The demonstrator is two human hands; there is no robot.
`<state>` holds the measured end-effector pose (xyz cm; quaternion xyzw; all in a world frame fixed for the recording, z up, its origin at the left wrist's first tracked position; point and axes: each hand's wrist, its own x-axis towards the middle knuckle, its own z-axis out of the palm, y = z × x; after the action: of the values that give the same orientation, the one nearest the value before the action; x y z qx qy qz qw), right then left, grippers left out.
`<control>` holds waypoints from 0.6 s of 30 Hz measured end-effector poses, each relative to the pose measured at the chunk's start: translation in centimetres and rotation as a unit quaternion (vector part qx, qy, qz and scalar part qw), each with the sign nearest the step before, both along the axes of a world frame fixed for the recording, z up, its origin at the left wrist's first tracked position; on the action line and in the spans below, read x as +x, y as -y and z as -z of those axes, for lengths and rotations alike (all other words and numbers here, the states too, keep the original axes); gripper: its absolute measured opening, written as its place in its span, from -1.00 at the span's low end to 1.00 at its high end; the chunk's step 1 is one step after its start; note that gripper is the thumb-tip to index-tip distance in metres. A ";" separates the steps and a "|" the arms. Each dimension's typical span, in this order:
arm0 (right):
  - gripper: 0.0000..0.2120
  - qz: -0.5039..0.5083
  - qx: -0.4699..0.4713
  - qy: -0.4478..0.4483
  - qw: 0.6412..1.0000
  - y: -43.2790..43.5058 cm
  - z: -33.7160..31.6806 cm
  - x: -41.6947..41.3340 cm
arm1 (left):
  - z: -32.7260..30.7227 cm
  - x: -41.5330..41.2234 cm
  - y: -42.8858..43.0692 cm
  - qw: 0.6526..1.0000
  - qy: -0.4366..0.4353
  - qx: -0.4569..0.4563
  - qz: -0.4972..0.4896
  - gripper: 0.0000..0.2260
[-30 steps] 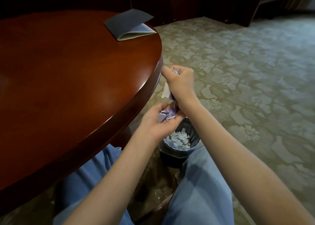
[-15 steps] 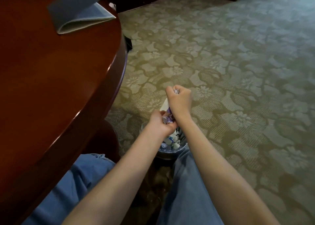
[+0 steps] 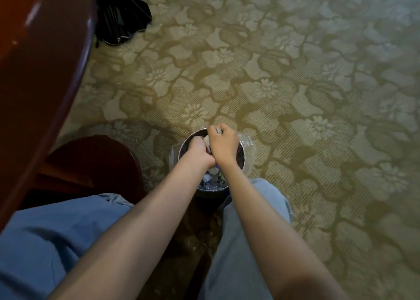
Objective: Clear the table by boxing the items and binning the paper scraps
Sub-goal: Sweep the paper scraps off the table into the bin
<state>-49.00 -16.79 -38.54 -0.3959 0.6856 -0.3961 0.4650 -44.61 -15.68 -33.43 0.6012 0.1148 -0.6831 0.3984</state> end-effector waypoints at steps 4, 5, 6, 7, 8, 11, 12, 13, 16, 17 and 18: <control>-0.76 0.010 0.104 0.034 0.994 0.7 2.7 -0.2 | 3.5 0.0 1.5 0.998 0.038 0.033 0.048 -0.66; -0.80 0.021 0.132 0.057 0.989 1.0 3.4 -0.2 | 4.1 -0.1 1.7 0.997 0.043 0.037 0.046 -0.65; -0.84 0.041 0.161 0.088 0.982 1.2 4.0 -0.1 | 4.6 -0.3 1.9 0.997 0.051 0.042 0.042 -0.66; -0.85 0.069 0.186 0.121 0.973 1.5 4.6 -0.1 | 5.1 -0.4 2.1 0.997 0.058 0.043 0.033 -0.67; -0.87 0.097 0.211 0.153 0.961 1.7 5.1 -0.1 | 5.4 -0.5 2.2 0.996 0.064 0.046 0.032 -0.69; -0.93 0.148 0.255 0.222 0.929 2.0 5.9 -0.2 | 6.3 -0.6 2.9 0.996 0.073 0.048 0.020 -0.67; -0.92 0.157 0.266 0.239 0.921 2.1 6.0 -0.1 | 6.3 -0.5 3.1 0.996 0.077 0.048 0.022 -0.67; -0.87 0.166 0.272 0.264 0.910 2.1 6.2 -0.1 | 6.6 -0.4 3.3 0.996 0.074 0.046 0.023 -0.67; -0.61 0.195 0.291 0.321 0.880 2.1 6.5 0.0 | 7.1 0.3 3.7 0.996 0.068 0.052 0.037 -0.63; -0.62 0.206 0.293 0.332 0.873 2.1 6.6 0.0 | 7.1 0.5 3.6 0.996 0.057 0.048 0.043 -0.61; -0.67 0.216 0.293 0.339 0.868 2.1 6.4 -0.2 | 7.0 0.6 3.5 0.997 0.043 0.044 0.050 -0.59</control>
<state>-49.24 -18.91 -44.95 0.0751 0.6392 -0.3774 0.6658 -44.04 -19.20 -40.42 0.6520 0.0975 -0.6698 0.3416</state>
